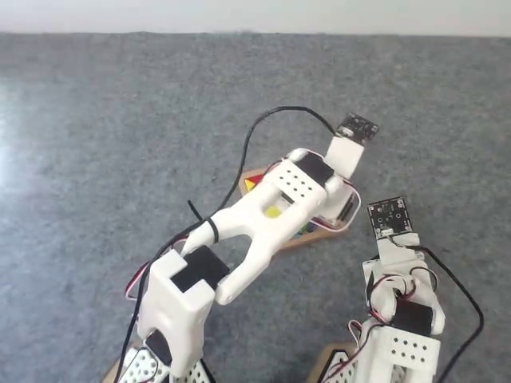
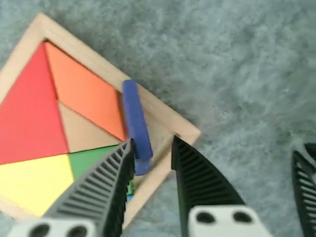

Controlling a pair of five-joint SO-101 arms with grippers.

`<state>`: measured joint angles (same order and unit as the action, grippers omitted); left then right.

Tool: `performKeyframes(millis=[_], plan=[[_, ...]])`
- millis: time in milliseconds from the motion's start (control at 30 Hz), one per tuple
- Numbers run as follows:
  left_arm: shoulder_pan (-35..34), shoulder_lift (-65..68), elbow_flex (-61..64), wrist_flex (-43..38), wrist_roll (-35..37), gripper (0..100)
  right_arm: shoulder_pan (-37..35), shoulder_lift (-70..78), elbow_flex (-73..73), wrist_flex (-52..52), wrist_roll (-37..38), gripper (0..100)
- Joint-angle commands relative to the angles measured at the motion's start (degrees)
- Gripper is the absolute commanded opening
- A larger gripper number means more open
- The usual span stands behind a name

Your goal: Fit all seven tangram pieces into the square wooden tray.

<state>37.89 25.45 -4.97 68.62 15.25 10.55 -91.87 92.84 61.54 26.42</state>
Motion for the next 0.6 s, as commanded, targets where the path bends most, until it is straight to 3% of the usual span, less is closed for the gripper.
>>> performKeyframes(millis=[0, 567], plan=[[3.25, -0.44, -2.33, 0.35, 0.00, 12, -0.40, -0.31, -0.35, -0.04, -0.44, 4.6], [-8.88, -0.44, 1.98, -3.52, -0.09, 12, -0.40, -0.31, -0.35, -0.04, -0.44, 4.7]])
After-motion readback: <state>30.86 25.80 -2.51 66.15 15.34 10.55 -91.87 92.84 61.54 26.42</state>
